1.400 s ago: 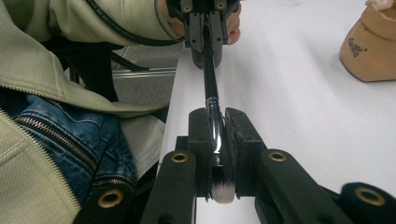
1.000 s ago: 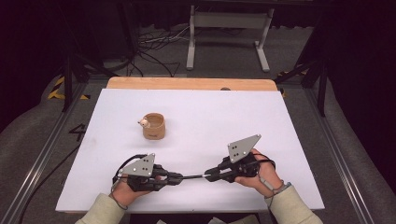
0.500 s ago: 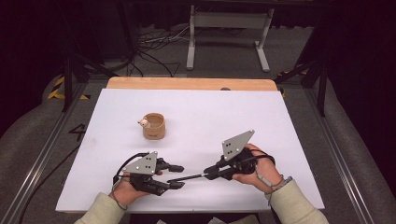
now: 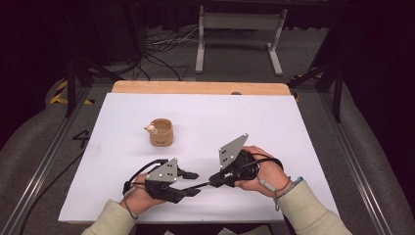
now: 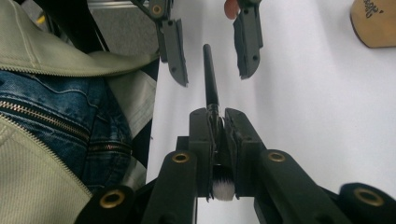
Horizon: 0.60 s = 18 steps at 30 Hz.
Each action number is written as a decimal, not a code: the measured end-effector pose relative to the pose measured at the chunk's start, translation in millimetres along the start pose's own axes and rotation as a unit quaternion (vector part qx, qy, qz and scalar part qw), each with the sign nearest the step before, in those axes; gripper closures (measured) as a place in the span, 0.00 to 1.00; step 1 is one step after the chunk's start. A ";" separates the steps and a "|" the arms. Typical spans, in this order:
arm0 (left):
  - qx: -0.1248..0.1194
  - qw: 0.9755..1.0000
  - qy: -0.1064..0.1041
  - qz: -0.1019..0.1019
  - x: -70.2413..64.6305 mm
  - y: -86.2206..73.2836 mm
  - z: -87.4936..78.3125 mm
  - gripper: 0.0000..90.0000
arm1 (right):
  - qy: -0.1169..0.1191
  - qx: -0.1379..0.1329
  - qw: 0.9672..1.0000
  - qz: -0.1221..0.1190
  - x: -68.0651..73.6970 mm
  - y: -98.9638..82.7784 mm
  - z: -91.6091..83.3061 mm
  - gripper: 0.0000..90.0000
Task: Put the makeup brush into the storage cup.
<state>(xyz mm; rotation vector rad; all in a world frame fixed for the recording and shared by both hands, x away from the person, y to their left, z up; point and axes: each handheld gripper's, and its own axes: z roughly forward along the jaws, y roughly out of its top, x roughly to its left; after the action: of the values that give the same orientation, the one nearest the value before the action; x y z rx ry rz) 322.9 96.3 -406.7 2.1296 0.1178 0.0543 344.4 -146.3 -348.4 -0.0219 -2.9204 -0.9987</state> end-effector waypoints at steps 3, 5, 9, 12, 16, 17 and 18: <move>0.004 1.000 -0.008 0.001 0.4 2.4 2.7 0.63 | -0.004 0.021 1.000 -0.004 0.0 6.7 1.0 0.92; 0.006 1.000 -0.012 -0.002 -0.2 4.3 4.9 0.64 | -0.003 0.034 0.999 -0.007 -0.2 10.3 2.2 0.92; 0.012 1.000 -0.017 0.001 0.0 6.3 8.5 0.68 | -0.002 0.049 0.999 -0.011 -0.6 15.4 4.8 0.92; 0.016 1.000 -0.017 -0.001 0.9 6.4 10.0 0.71 | 0.002 0.056 0.998 -0.016 -0.6 19.8 7.3 0.91; 0.026 0.999 -0.020 -0.008 1.2 6.6 11.7 0.75 | 0.005 0.067 0.998 -0.019 -0.5 24.0 11.8 0.91; 0.027 0.999 -0.021 -0.007 1.3 6.7 11.9 0.77 | 0.006 0.070 0.997 -0.022 -0.6 25.5 13.4 0.91; 0.029 0.999 -0.021 -0.007 1.1 6.6 12.1 0.78 | 0.006 0.071 0.997 -0.022 -0.4 26.2 14.2 0.91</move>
<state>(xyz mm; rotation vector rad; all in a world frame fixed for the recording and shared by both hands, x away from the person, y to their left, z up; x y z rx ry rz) 325.4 82.7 -407.5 2.1856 0.1113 -0.0020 345.0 -116.8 -343.7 0.0547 -2.9850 -0.7914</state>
